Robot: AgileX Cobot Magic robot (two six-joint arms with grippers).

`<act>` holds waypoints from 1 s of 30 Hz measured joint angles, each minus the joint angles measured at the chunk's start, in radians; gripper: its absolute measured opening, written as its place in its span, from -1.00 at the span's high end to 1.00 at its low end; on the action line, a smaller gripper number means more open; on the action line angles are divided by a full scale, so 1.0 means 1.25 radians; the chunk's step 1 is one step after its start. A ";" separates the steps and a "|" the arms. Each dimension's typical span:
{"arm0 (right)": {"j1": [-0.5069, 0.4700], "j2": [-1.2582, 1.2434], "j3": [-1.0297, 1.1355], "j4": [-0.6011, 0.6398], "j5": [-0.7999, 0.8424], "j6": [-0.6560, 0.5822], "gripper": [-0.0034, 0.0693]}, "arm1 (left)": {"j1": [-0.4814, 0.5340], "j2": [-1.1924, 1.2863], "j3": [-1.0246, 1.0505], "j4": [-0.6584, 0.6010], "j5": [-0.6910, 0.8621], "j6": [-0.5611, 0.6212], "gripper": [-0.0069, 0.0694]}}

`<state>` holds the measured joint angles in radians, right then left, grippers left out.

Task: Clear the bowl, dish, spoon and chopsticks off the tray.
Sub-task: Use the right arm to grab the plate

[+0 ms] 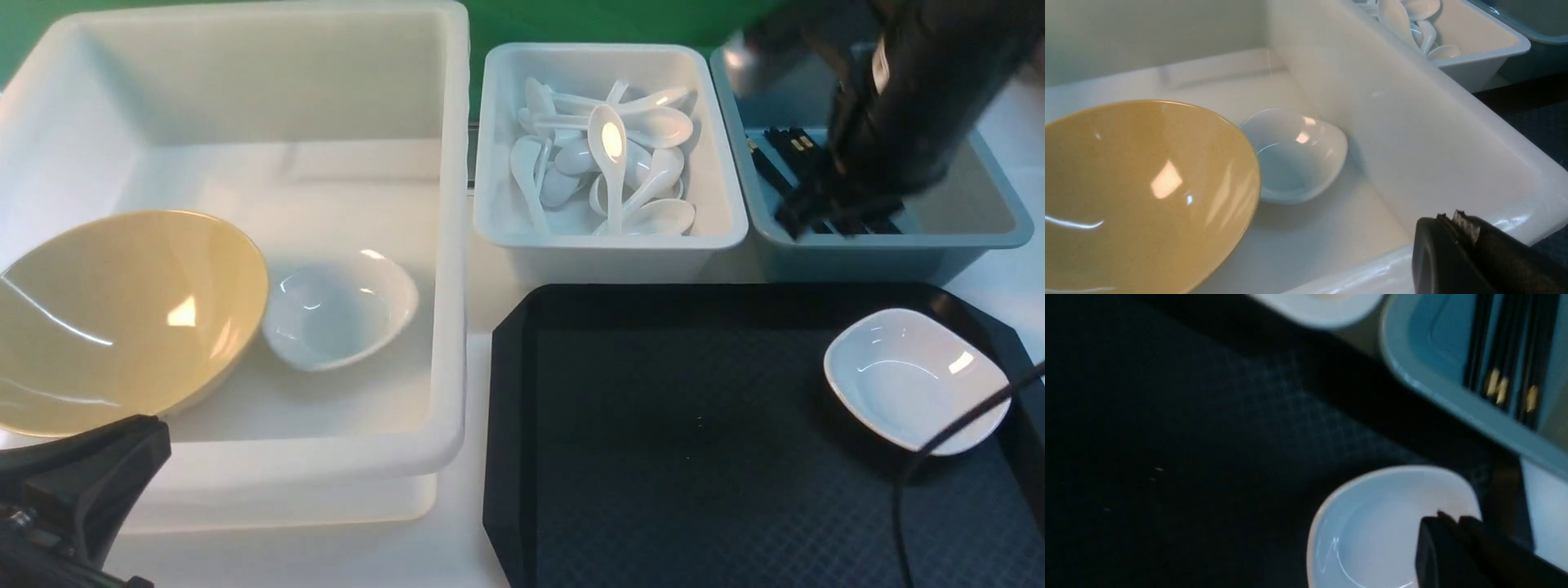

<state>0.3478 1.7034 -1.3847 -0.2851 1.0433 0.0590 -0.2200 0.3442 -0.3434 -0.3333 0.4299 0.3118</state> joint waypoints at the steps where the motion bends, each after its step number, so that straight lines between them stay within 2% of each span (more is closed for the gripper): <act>1: -0.027 0.014 0.060 0.001 -0.051 0.017 0.80 | 0.000 0.000 0.000 -0.002 -0.006 0.000 0.85; 4: -0.072 0.052 0.155 0.001 -0.138 0.057 0.82 | 0.000 0.000 0.000 -0.002 -0.018 0.000 0.85; 8: -0.085 0.090 0.188 0.037 -0.179 0.066 0.82 | 0.000 0.000 0.000 -0.002 -0.024 0.000 0.85; 11: -0.070 0.104 0.191 0.133 -0.200 0.012 0.82 | 0.000 0.000 0.000 -0.002 -0.024 0.000 0.85; 12: -0.059 0.104 0.191 0.199 -0.215 -0.028 0.82 | 0.000 0.000 0.000 -0.002 -0.024 0.000 0.85; 15: -0.034 0.104 0.181 0.298 -0.224 -0.105 0.81 | 0.000 0.000 0.000 0.001 -0.024 0.000 0.85; 18: -0.030 0.100 0.155 0.321 -0.195 -0.132 0.77 | 0.000 0.000 0.000 0.005 -0.019 0.000 0.85; 22: -0.074 0.087 0.104 0.273 -0.136 -0.137 0.47 | 0.000 0.000 0.000 0.006 -0.006 0.000 0.85; 25: -0.125 0.089 0.099 0.253 -0.134 -0.129 0.14 | 0.000 0.000 0.000 0.010 -0.002 0.000 0.85; 26: -0.128 0.090 0.099 0.253 -0.134 -0.129 0.14 | 0.000 0.000 0.000 0.010 -0.002 0.000 0.85; 28: -0.158 0.107 0.099 0.246 -0.137 -0.129 -0.09 | 0.000 0.000 0.000 0.010 -0.002 0.000 0.85; 30: -0.167 0.121 0.098 0.245 -0.140 -0.130 -0.17 | 0.000 0.000 0.000 0.010 -0.002 0.000 0.85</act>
<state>0.1388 1.8550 -1.2624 0.0210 0.8678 -0.1033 -0.2200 0.3442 -0.3434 -0.3213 0.4271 0.3118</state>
